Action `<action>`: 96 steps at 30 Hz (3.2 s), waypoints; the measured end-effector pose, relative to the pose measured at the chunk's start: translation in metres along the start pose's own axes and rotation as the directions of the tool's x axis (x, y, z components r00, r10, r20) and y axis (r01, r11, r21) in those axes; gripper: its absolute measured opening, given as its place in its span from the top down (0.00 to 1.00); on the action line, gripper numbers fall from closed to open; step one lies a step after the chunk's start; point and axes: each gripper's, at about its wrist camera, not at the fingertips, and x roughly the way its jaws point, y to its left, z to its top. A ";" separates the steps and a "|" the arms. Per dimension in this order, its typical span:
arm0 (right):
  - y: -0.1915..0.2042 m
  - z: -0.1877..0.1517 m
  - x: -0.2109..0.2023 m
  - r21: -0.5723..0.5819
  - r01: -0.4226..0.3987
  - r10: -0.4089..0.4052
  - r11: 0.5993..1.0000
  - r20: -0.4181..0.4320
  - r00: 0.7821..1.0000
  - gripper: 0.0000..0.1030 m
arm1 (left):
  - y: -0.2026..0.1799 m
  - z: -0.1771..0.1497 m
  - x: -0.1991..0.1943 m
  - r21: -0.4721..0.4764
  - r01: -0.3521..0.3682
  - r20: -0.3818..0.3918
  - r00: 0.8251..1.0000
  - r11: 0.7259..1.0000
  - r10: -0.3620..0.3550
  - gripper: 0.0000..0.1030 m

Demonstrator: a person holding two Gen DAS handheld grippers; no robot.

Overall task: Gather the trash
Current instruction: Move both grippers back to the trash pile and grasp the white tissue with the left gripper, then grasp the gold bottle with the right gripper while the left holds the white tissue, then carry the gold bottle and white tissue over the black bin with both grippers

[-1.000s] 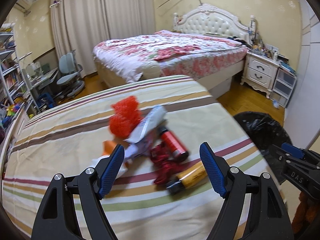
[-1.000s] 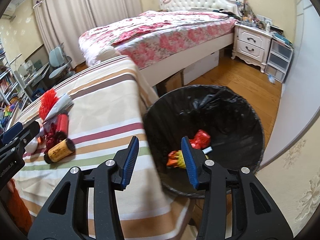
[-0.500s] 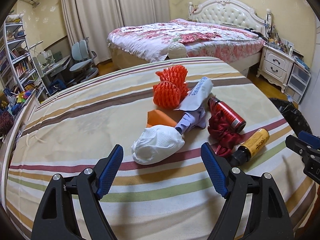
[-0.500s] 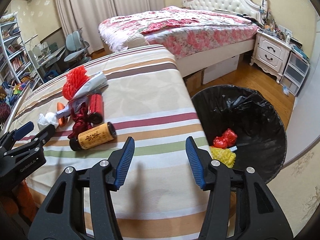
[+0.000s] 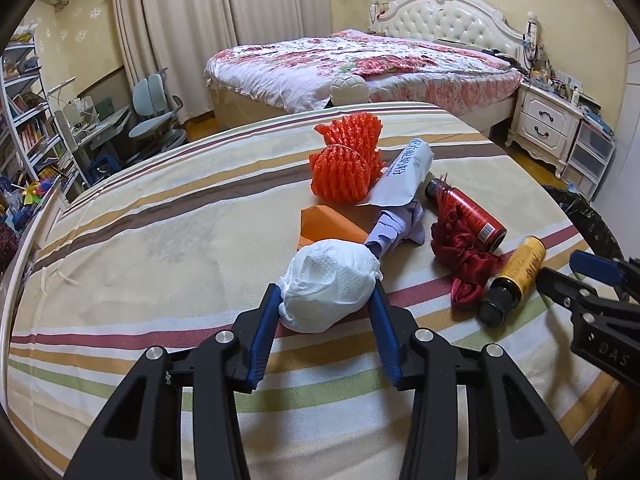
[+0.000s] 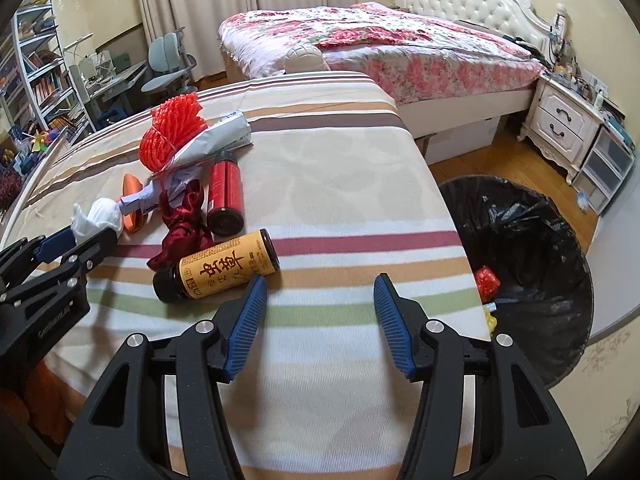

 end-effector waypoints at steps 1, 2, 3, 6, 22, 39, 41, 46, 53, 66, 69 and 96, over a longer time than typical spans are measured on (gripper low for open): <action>0.001 0.002 0.002 0.000 0.002 -0.002 1.000 0.000 1.000 0.47 | 0.001 0.000 0.000 -0.002 0.001 0.001 1.000 1.000 -0.001 0.57; 0.002 0.005 0.005 0.000 0.004 -0.004 1.000 0.000 1.000 0.47 | 0.003 0.000 -0.001 -0.004 0.003 0.002 1.000 1.000 -0.003 0.57; 0.001 0.006 0.006 0.001 0.008 -0.008 1.000 0.002 1.000 0.47 | 0.004 -0.001 -0.001 -0.007 0.003 0.003 1.000 1.000 -0.003 0.57; 0.002 0.014 0.012 0.006 0.014 -0.014 1.000 0.003 1.000 0.46 | 0.009 -0.003 -0.004 -0.017 0.005 0.003 1.000 1.000 -0.005 0.58; 0.022 0.021 -0.007 0.051 -0.075 0.074 0.996 0.037 0.997 0.46 | 0.041 -0.011 -0.019 -0.100 -0.029 0.016 0.999 0.995 0.031 0.58; 0.024 0.007 0.000 -0.006 -0.028 0.028 1.000 -0.023 0.999 0.57 | 0.051 -0.017 -0.012 -0.135 -0.025 0.006 1.000 0.991 0.026 0.58; 0.028 0.007 0.004 -0.025 -0.031 0.030 0.999 -0.030 0.999 0.66 | 0.051 -0.016 -0.012 -0.138 -0.022 0.006 1.000 0.990 0.023 0.58; 0.032 0.006 0.003 -0.049 -0.027 0.026 0.998 -0.021 0.999 0.77 | 0.057 -0.018 -0.012 -0.156 -0.006 0.008 1.000 0.988 0.007 0.58; 0.026 0.003 -0.001 -0.027 -0.039 0.039 0.999 -0.009 0.999 0.77 | 0.059 -0.017 -0.013 -0.159 -0.009 0.012 1.000 0.987 0.011 0.58; -0.006 0.003 -0.023 0.032 -0.016 0.014 0.999 0.052 0.999 0.77 | 0.031 -0.010 -0.031 -0.132 0.038 0.075 0.997 0.991 -0.028 0.58; -0.021 0.004 -0.029 0.052 0.003 -0.006 0.999 0.067 0.998 0.77 | 0.013 -0.004 -0.035 -0.101 0.068 0.092 0.994 0.993 -0.058 0.58; -0.182 -0.001 -0.038 0.289 0.171 -0.204 0.942 0.088 0.975 0.77 | -0.192 0.051 -0.006 0.148 0.277 0.073 0.954 0.950 -0.290 0.58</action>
